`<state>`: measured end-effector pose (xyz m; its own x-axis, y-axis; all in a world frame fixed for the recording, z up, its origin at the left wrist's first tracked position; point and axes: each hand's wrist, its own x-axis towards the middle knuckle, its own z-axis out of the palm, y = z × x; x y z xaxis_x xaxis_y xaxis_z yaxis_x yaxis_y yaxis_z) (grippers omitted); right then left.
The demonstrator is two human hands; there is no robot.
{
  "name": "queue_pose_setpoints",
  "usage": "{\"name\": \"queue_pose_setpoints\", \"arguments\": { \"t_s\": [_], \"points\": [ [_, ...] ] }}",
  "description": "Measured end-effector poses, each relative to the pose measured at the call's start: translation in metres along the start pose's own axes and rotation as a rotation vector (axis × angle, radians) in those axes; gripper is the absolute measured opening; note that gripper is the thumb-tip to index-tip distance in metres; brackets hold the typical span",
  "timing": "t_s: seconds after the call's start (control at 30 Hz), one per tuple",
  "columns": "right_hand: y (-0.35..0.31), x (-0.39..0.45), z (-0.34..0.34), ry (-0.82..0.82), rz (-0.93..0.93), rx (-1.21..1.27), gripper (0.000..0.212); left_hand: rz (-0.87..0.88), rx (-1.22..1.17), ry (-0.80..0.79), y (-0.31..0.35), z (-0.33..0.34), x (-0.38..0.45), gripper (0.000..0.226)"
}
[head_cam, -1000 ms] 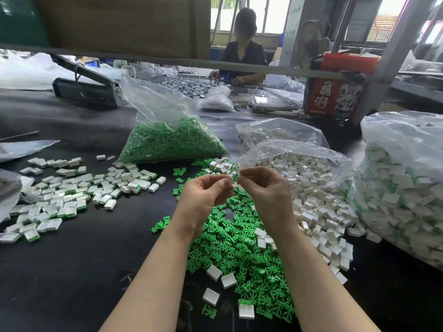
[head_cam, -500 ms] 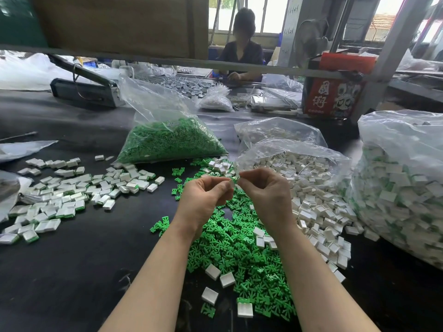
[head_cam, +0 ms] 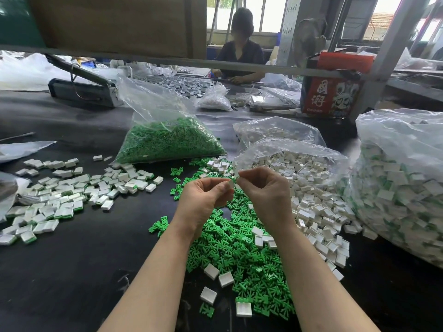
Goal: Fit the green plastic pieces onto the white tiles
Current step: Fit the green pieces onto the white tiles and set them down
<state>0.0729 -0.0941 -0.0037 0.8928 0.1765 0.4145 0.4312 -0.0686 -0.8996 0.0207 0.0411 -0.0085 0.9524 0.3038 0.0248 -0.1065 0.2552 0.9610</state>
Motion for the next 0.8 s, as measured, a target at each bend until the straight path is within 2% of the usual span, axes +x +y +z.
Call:
{"name": "queue_pose_setpoints", "arguments": {
  "t_s": [0.07, 0.2, 0.37, 0.8],
  "points": [
    [-0.0009, 0.0006, -0.0011, -0.019, 0.005, 0.004, 0.008, -0.001, -0.008, -0.001, 0.0001, -0.0004, -0.0001, 0.027],
    [-0.0016, 0.0013, -0.001, -0.01, 0.013, -0.019, 0.009, -0.001, 0.0, 0.007, -0.0018, -0.0019, 0.0015, 0.012],
    [-0.0032, -0.0009, 0.0011, 0.012, 0.002, -0.059, 0.011, 0.02, 0.027, 0.008, -0.0016, -0.0033, 0.0016, 0.015],
    [-0.0041, -0.0002, -0.0024, -0.066, 0.0, -0.094, 0.009, 0.083, 0.117, 0.013, -0.0036, -0.0049, 0.0022, 0.009]
  ]
}}
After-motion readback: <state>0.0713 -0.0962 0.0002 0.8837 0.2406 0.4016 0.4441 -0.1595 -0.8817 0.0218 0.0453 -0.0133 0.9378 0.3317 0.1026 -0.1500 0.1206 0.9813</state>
